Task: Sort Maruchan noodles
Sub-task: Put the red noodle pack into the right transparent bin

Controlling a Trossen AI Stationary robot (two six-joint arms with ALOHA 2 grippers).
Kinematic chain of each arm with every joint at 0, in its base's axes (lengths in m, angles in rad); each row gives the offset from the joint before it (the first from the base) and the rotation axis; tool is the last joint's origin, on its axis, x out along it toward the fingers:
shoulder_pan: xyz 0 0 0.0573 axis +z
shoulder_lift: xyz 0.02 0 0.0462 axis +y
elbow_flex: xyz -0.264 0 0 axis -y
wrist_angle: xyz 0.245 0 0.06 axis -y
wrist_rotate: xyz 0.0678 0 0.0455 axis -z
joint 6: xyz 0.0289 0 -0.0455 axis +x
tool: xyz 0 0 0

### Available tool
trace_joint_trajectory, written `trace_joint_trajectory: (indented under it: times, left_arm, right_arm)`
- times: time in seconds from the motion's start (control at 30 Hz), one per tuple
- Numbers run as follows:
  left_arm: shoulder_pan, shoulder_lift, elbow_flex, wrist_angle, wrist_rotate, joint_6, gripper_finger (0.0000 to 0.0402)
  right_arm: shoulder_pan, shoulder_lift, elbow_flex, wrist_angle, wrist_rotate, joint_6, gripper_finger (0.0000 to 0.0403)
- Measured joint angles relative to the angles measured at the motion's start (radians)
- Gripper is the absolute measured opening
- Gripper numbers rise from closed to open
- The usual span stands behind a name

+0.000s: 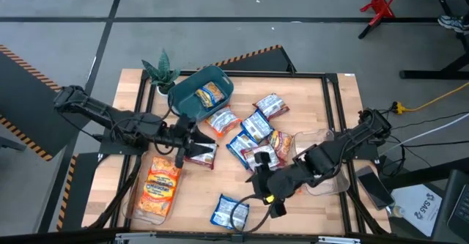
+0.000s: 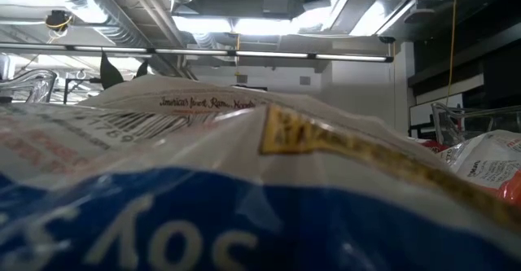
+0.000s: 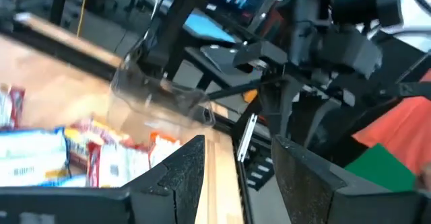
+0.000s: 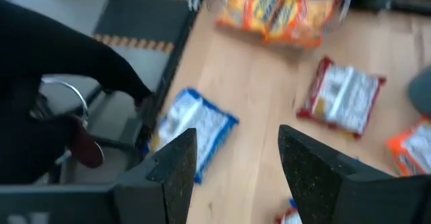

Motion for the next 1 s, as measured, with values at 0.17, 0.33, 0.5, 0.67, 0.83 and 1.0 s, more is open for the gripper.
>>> trace_joint_trajectory:
  times: [0.17, 0.33, 0.5, 0.67, 0.83, 1.0]
  left_arm:
    - [-0.029, 0.074, 0.000, -0.054, -0.012, -0.053, 0.0166]
    - [-0.045, 0.222, -0.001, -0.048, -0.009, -0.078, 0.0166]
    - [-0.033, 0.346, -0.001, -0.054, -0.009, -0.103, 0.0166]
    - [0.000, 0.414, -0.001, -0.063, 0.015, -0.131, 0.0166]
    - [0.041, 0.422, -0.001, -0.140, 0.037, -0.158, 0.0166]
    - [0.071, 0.361, 0.000, -0.169, 0.099, -0.136, 0.0166]
  right_arm:
    - [0.078, -0.001, -0.042, -0.087, 0.111, 0.125, 0.0193]
    - [0.150, 0.000, -0.120, -0.075, 0.320, 0.294, 0.0193]
    - [0.196, 0.001, -0.221, 0.027, 0.484, 0.393, 0.0193]
    - [0.193, 0.001, -0.288, 0.183, 0.494, 0.391, 0.0193]
    - [0.156, 0.001, -0.310, 0.344, 0.504, 0.238, 0.0193]
    - [0.074, -0.035, -0.310, 0.523, 0.354, -0.038, 0.0193]
